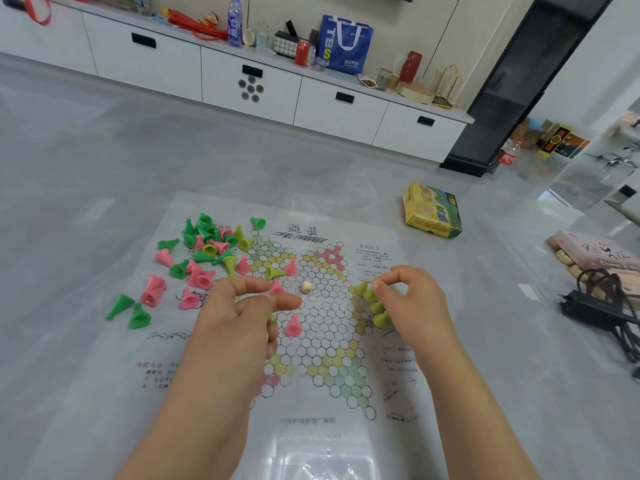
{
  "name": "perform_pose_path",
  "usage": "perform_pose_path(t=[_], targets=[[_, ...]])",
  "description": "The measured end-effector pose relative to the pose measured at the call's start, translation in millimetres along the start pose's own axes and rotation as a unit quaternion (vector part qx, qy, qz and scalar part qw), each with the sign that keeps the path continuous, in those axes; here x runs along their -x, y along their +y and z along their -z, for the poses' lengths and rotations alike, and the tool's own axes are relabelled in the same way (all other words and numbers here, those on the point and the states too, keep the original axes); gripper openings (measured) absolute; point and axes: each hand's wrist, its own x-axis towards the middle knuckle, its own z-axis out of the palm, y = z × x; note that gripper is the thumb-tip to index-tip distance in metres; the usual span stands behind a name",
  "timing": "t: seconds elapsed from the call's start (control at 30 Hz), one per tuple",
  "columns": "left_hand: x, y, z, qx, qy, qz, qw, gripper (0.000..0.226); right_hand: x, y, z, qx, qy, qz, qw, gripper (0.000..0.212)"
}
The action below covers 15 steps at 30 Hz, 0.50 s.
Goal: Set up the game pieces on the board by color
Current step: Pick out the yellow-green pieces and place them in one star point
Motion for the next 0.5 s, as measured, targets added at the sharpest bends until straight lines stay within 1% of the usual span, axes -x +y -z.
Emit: perform_pose_path(t=[0.13, 0.3, 0.5], targets=[[1.1, 0.1, 0.2, 0.000, -0.004, 0.000, 1.000, 0.020, 1.5, 1.7, -2.1, 0.002, -0.009, 0.012, 1.000, 0.020], [0.0, -0.5, -0.3, 0.003, -0.001, -0.002, 1.000, 0.020, 0.1, 4.8, -4.1, 0.016, -0.018, 0.018, 1.000, 0.014], [-1.2, -0.3, -0.5, 0.008, 0.002, 0.000, 1.000, 0.021, -1.1, 4.8, -6.3, 0.016, -0.019, 0.024, 0.999, 0.013]])
